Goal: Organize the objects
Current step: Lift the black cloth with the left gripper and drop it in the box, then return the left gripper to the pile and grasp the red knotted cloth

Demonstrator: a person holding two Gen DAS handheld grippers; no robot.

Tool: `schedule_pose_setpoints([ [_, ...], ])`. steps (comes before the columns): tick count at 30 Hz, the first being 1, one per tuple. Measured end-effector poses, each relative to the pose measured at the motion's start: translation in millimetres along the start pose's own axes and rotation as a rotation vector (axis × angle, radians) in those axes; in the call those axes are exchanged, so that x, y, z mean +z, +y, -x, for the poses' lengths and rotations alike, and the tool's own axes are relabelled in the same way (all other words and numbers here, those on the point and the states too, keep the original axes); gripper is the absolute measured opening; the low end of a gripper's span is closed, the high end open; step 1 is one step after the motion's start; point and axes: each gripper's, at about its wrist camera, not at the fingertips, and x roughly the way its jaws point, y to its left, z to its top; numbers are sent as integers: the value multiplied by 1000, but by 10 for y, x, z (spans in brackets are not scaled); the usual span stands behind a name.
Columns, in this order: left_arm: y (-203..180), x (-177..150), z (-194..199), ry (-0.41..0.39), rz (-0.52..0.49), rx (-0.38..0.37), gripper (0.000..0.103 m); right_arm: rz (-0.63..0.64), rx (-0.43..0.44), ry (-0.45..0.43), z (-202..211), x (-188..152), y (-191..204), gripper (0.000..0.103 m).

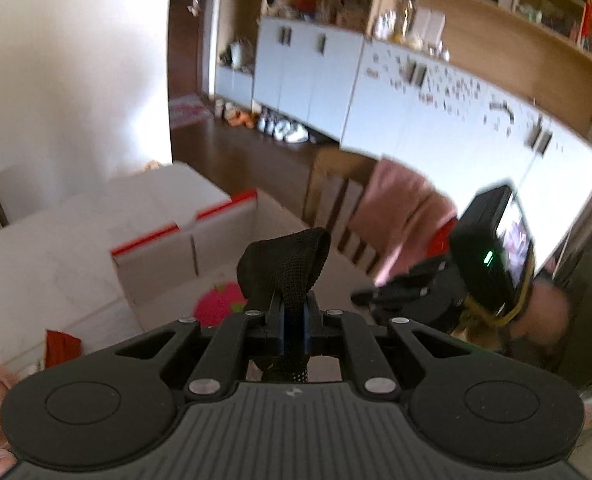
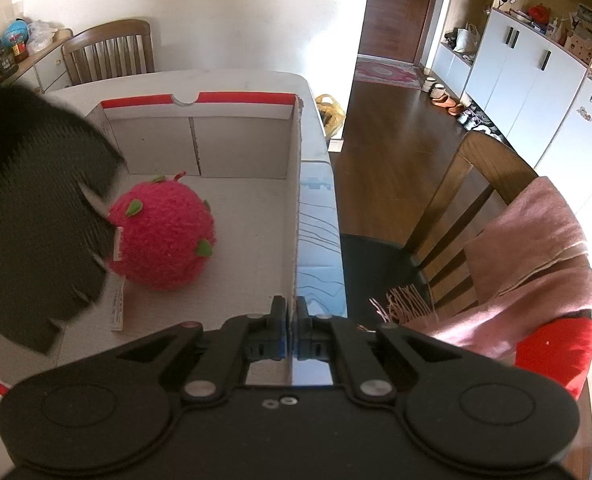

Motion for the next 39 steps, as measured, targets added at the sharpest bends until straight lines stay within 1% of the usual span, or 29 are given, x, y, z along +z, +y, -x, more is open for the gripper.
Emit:
schedule_pose_setpoints([
  [3,-33,-65,-214,60,-15,-6,8,-1,0,0,0,-1,-1,3],
  [4,-43,-144,-250,77,-24,-3,7,-1,1,1,-3,1,-1,3],
  [7,-27,-233,-454,139,-28,-6,8,0,2,2,-9,5,4,3],
  [11,-16,-321,-680,201,-40,3,8,0,3,3,-13,5,5,3],
  [17,40,-411,-1014,295,-20,2,8,1,4,3,-14,5,7,2],
  [20,47,-452,-1121,337,-6,-18,8,1,3,4,-14,5,5,2],
  [23,45,-491,-1197,374,-5,-22,8,1,3,4,-14,5,4,2],
  [27,43,-525,-1268,396,-8,-25,8,0,4,4,-14,5,4,2],
  [29,46,-540,-1278,400,-6,-21,10,0,4,5,-20,-4,13,2],
  [32,50,-542,-1280,396,0,-26,17,-1,5,5,-20,-4,11,2],
  [34,54,-545,-1268,387,2,-32,31,-2,6,6,-24,-13,12,2],
  [35,59,-543,-1250,378,1,-21,34,-4,7,7,-26,-18,11,2],
  [37,80,-535,-1222,361,5,-5,49,-6,8,8,-29,-25,1,2],
  [39,103,-516,-1186,341,22,0,59,-5,8,8,-29,-23,-2,2],
])
